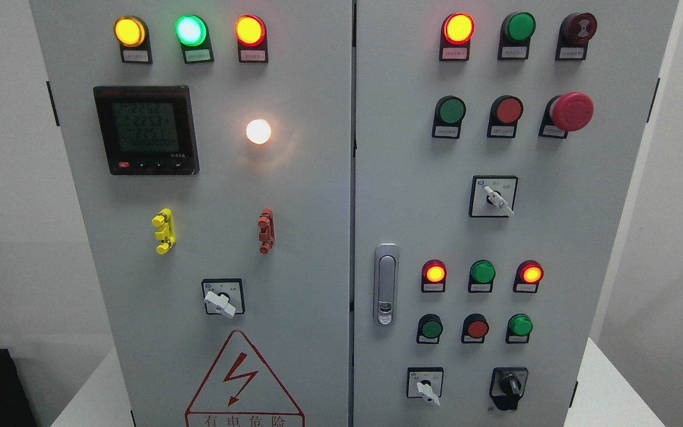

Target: Trip black knob to open circuit

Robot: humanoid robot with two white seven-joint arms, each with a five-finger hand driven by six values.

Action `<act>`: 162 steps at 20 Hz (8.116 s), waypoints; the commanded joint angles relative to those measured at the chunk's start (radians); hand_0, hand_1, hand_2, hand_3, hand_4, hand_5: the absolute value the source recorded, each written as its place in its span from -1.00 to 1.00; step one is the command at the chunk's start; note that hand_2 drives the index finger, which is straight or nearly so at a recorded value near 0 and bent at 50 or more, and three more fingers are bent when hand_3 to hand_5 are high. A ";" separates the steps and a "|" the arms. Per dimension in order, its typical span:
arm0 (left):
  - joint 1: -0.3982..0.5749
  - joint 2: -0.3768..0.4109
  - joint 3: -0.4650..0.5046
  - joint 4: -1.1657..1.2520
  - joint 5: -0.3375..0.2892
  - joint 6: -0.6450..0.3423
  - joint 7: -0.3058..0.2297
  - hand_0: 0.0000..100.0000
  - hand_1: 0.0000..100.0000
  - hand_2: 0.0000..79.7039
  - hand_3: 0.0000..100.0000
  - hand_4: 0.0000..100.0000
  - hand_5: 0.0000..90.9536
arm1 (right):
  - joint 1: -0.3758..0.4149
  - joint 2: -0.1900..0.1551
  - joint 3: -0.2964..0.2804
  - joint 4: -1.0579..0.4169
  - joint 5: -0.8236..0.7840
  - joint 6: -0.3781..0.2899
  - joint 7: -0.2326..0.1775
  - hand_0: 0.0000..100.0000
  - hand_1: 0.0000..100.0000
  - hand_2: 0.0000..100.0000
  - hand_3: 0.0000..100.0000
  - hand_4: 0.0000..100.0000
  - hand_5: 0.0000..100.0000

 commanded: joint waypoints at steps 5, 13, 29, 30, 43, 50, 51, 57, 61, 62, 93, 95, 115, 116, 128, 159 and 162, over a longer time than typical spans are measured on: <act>-0.004 -0.002 0.001 0.000 0.002 -0.003 0.000 -0.76 -0.22 -1.00 -1.00 -1.00 -1.00 | -0.001 0.002 -0.005 0.004 0.001 -0.006 0.006 -1.00 -0.65 -1.00 -1.00 -1.00 -1.00; -0.004 0.000 0.001 0.000 0.002 -0.003 0.000 -0.76 -0.22 -1.00 -1.00 -1.00 -1.00 | -0.007 0.004 -0.016 -0.005 -0.019 -0.035 0.005 -1.00 -0.66 -1.00 -1.00 -1.00 -1.00; -0.003 -0.002 0.001 0.000 0.002 -0.003 0.000 -0.76 -0.22 -1.00 -1.00 -1.00 -1.00 | 0.071 0.015 -0.059 -0.258 -0.037 -0.348 -0.007 -1.00 -0.70 -1.00 -0.78 -0.92 -1.00; -0.003 -0.002 0.001 0.000 0.002 -0.003 0.000 -0.76 -0.22 -1.00 -1.00 -1.00 -1.00 | 0.073 0.015 -0.059 -0.273 -0.037 -0.360 -0.007 -1.00 -0.71 -1.00 -0.72 -0.86 -1.00; -0.003 -0.002 0.001 0.000 0.002 -0.003 0.000 -0.76 -0.22 -1.00 -1.00 -1.00 -1.00 | 0.068 0.024 -0.054 -0.321 -0.037 -0.681 -0.087 -1.00 -0.80 -1.00 0.35 -0.06 -0.46; -0.003 -0.002 0.001 0.000 0.002 -0.002 0.000 -0.76 -0.22 -1.00 -1.00 -1.00 -1.00 | 0.087 0.025 -0.041 -0.433 -0.037 -0.734 -0.107 -1.00 -0.87 -1.00 0.44 0.08 -0.33; -0.003 -0.002 0.001 0.000 0.002 -0.003 0.000 -0.76 -0.22 -1.00 -1.00 -1.00 -1.00 | 0.093 0.025 -0.039 -0.444 -0.037 -0.754 -0.109 -1.00 -0.87 -1.00 0.46 0.11 -0.31; -0.004 0.000 0.001 0.000 0.002 -0.003 0.000 -0.76 -0.22 -1.00 -1.00 -1.00 -1.00 | 0.130 0.024 -0.007 -0.584 -0.037 -0.784 -0.124 -1.00 -0.89 -1.00 0.61 0.31 -0.03; -0.003 -0.002 0.001 0.000 0.002 -0.003 0.000 -0.76 -0.22 -1.00 -1.00 -1.00 -1.00 | 0.157 0.024 0.010 -0.692 -0.037 -0.782 -0.138 -1.00 -0.90 -1.00 0.69 0.39 0.11; -0.004 -0.002 0.001 0.000 0.002 -0.003 0.000 -0.76 -0.22 -1.00 -1.00 -1.00 -1.00 | 0.159 0.024 0.010 -0.713 -0.039 -0.780 -0.138 -1.00 -0.90 -1.00 0.71 0.40 0.14; -0.003 -0.002 0.001 0.000 0.002 -0.003 0.000 -0.76 -0.22 -1.00 -1.00 -1.00 -1.00 | 0.180 0.019 0.030 -1.088 -0.082 -0.753 -0.150 -1.00 -0.85 -1.00 0.78 0.48 0.22; -0.003 -0.002 0.001 0.000 0.002 -0.003 0.000 -0.76 -0.22 -1.00 -1.00 -1.00 -1.00 | 0.180 0.019 0.030 -1.126 -0.082 -0.731 -0.150 -1.00 -0.85 -1.00 0.79 0.47 0.22; -0.004 -0.002 0.001 0.000 0.002 -0.003 0.000 -0.76 -0.22 -1.00 -1.00 -1.00 -1.00 | 0.171 0.021 0.042 -1.378 -0.083 -0.669 -0.167 -1.00 -0.83 -1.00 1.00 0.88 0.82; -0.003 -0.002 0.001 0.000 0.002 -0.003 0.000 -0.76 -0.22 -1.00 -1.00 -1.00 -1.00 | 0.171 0.021 0.047 -1.388 -0.082 -0.665 -0.167 -1.00 -0.83 -1.00 1.00 0.89 0.83; -0.004 -0.002 0.001 0.000 0.002 -0.003 0.000 -0.76 -0.22 -1.00 -1.00 -1.00 -1.00 | 0.085 0.016 0.039 -1.428 -0.086 -0.587 -0.167 -1.00 -0.89 -1.00 1.00 0.98 0.93; -0.004 -0.002 0.001 0.000 0.002 -0.003 0.000 -0.76 -0.22 -1.00 -1.00 -1.00 -1.00 | -0.097 -0.001 -0.031 -1.517 -0.192 -0.391 -0.165 -1.00 -0.92 -1.00 1.00 0.99 0.94; -0.003 -0.002 0.001 0.000 0.002 -0.003 0.000 -0.76 -0.22 -1.00 -1.00 -1.00 -1.00 | -0.113 0.001 -0.030 -1.517 -0.192 -0.382 -0.165 -1.00 -0.92 -1.00 1.00 0.99 0.94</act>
